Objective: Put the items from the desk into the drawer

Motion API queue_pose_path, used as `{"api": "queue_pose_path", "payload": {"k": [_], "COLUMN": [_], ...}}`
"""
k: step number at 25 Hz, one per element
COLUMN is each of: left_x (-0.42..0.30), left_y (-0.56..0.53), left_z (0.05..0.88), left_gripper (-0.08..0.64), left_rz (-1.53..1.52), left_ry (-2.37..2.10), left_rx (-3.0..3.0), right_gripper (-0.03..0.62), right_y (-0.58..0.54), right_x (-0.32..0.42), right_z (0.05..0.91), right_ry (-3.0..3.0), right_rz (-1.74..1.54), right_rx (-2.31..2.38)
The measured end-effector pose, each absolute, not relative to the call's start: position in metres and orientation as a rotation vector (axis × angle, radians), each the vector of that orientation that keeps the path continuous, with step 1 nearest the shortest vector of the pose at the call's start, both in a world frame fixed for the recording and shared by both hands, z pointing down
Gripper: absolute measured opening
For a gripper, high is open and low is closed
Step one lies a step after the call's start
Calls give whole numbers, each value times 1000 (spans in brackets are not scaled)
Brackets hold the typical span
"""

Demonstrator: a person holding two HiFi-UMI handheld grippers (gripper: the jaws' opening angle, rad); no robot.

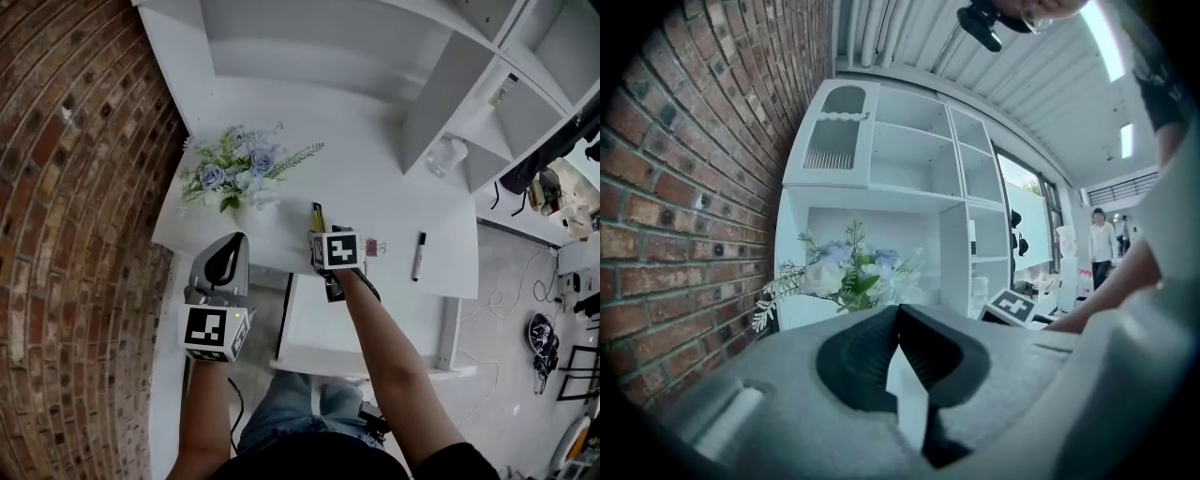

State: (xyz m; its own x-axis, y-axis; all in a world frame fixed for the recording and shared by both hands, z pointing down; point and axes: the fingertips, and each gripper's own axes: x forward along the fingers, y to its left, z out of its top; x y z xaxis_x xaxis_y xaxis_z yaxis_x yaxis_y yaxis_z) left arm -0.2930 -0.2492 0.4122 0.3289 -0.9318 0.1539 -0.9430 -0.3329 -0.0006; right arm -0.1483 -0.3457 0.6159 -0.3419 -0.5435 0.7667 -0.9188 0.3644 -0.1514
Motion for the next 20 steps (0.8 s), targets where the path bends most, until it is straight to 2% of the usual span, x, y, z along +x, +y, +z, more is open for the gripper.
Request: {"api": "queue_pose_path", "payload": {"k": [11, 12, 13, 14, 20], "left_x": [-302, -302, -302, -302, -297], "left_y": [-245, -245, -245, -245, -243], "left_z": [425, 426, 426, 427, 425], "left_gripper": [0, 0, 0, 0, 0], "left_rz": [222, 221, 221, 222, 229], "left_ry": [-1753, -1754, -1753, -1751, -1733], "left_rx": [2457, 2453, 2453, 2454, 2470], "right_gripper": [230, 222, 188, 127, 126], "right_y": [-353, -353, -353, -352, -347], "right_x": [-139, -138, -137, -136, -135], "right_z": [655, 655, 655, 656, 659], "right_ry": [-1761, -1748, -1735, -1723, -1735], "right_rz": [813, 824, 837, 850, 914], "right_rx": [1192, 1188, 1188, 1190, 1191]}}
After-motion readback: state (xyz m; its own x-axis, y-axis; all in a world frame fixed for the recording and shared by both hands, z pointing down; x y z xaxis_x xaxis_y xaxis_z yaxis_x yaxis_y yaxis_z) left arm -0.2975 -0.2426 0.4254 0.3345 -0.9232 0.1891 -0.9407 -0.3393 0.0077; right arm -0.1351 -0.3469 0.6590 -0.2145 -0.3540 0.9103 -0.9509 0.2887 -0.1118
